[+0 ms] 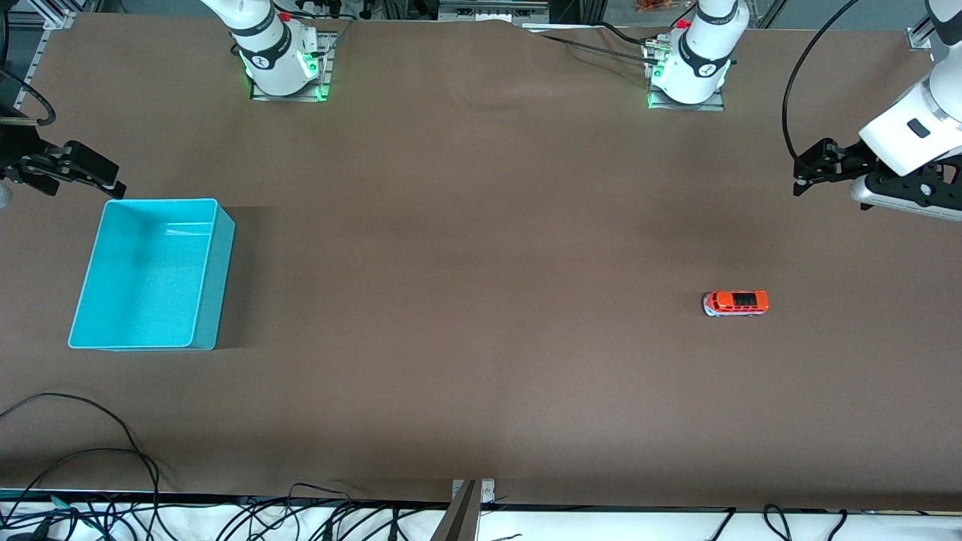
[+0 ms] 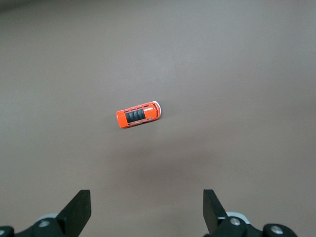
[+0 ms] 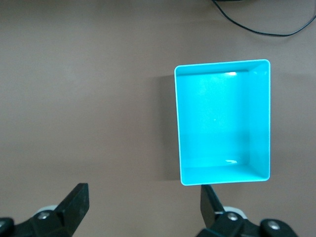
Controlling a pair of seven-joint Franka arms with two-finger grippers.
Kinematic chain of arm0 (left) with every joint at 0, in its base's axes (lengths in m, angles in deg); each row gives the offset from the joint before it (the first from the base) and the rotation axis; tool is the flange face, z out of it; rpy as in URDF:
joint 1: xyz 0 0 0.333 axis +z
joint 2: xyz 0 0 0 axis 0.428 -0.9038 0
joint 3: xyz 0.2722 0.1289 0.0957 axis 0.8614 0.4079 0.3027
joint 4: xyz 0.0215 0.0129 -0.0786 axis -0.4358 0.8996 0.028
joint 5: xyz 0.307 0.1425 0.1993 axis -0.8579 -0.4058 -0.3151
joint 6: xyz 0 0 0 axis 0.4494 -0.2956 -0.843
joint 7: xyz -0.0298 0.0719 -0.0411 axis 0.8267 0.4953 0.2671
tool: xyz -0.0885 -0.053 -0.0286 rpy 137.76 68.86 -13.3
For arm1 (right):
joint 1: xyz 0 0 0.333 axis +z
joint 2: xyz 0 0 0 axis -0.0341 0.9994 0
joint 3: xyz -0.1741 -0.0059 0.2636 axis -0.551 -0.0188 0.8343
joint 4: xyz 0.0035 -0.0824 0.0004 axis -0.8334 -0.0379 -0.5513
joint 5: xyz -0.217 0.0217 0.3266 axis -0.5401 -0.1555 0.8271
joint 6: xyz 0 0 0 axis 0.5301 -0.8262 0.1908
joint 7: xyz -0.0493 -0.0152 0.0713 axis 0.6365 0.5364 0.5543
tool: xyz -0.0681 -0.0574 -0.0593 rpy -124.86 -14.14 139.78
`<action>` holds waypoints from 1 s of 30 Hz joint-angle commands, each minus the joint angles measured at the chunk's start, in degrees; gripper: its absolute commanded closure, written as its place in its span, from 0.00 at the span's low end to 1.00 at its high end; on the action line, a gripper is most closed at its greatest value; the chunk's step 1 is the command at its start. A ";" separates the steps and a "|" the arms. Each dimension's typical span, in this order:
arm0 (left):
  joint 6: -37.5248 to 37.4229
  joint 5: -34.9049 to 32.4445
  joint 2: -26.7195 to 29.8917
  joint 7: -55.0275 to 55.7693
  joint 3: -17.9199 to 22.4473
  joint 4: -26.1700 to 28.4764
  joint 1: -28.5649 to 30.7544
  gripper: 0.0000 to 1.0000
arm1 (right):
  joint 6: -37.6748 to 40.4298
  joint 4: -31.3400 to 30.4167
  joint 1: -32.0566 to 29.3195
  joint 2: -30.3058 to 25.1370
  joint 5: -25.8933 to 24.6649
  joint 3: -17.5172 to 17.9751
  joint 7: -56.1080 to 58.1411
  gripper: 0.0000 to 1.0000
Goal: Wind up bus and store in blue box
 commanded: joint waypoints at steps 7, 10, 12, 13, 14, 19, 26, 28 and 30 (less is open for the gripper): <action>-5.49 -0.82 -0.33 0.57 -1.84 -4.85 -0.47 0.00 | 0.23 0.98 0.10 0.17 -0.64 0.16 -0.06 0.00; -6.37 -0.82 -0.59 0.66 -2.28 -4.76 -0.56 0.00 | 0.23 0.98 0.10 0.17 -0.64 0.16 -0.06 0.00; -7.07 -0.91 -0.59 0.66 -3.07 -4.67 -0.56 0.00 | 0.23 0.98 0.10 0.17 -0.64 0.16 -0.06 0.00; -7.42 -0.91 -0.59 0.66 -3.16 -4.67 -0.47 0.00 | 0.23 0.98 0.10 0.17 -0.64 0.16 -0.06 0.00; -7.42 -0.91 -0.77 0.66 -3.24 -4.67 -0.47 0.00 | 0.23 0.98 0.10 0.17 -0.64 0.16 -0.06 0.00; -7.42 -1.34 -2.17 0.13 -3.16 -4.85 -0.47 0.00 | 0.23 0.98 0.10 0.17 -0.64 0.16 -0.06 0.00; -7.25 -1.52 -3.23 -3.20 -3.07 -4.94 -0.12 0.00 | 0.23 0.98 0.10 0.17 -0.64 0.16 -0.15 0.00; -7.16 -1.52 -3.58 -4.17 -3.07 -5.02 -0.12 0.00 | 0.23 0.98 0.09 0.17 -0.64 0.16 -0.15 0.00; -7.16 -1.52 -4.28 -5.40 -3.07 -5.20 -0.03 0.00 | 0.23 0.98 0.01 0.17 -0.64 0.16 -0.15 0.00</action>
